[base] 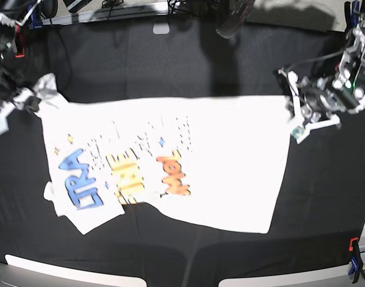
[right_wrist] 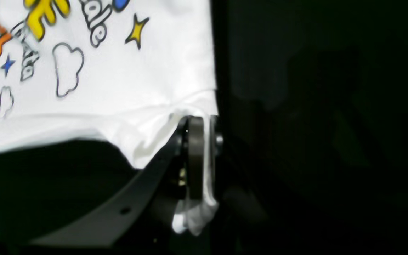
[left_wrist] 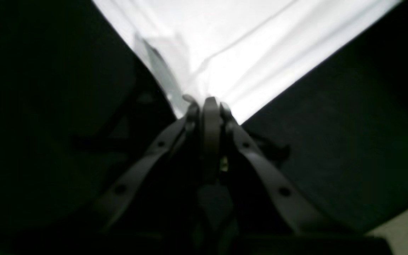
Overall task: Layout the t-shirt on the table in an organized manner, then fold the t-shirt properly
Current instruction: 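Swing the shirt down and lay it flat, print side up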
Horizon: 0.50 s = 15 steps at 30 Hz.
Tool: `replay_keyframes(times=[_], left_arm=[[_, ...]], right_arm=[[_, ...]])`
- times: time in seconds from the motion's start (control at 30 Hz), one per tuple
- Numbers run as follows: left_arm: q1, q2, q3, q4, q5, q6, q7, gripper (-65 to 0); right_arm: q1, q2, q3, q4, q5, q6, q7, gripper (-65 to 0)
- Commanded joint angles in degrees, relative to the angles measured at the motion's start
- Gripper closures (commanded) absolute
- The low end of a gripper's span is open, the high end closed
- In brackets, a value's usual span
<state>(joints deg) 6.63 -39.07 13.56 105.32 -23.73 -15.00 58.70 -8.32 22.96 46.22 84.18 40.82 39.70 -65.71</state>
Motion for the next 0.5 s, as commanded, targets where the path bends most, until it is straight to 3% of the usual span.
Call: replay_keyframes(times=[0.0,0.13,0.27,0.37,0.47], left_arm=[[0.28,-1.31,-0.44,1.70,1.03,0.46,0.02,0.0],[3.78,-1.31,-0.44,6.23,1.25,0.44,0.04,0.0],[6.45,-2.16,-0.44,10.27,8.59,0.72,0.04,0.0],[7.69,-4.22,-0.44,11.32,11.47,5.18,0.57,0.0],[9.77,-5.77,-0.44,11.37,11.74,5.42,1.77,0.0]], right_arm=[[-0.59,1.46,1.62,1.11,0.39,0.30,0.81,0.0],[-5.18,1.49,3.72,1.11,2.62,0.30,0.79,0.0],[-9.49,1.33,3.69,1.11,5.79,0.30,0.74,0.0],[-12.39,1.33,3.69,1.11,6.60,0.30,0.74,0.0],[-15.65,1.31,3.69,1.11,7.48,0.30,0.74,0.0]])
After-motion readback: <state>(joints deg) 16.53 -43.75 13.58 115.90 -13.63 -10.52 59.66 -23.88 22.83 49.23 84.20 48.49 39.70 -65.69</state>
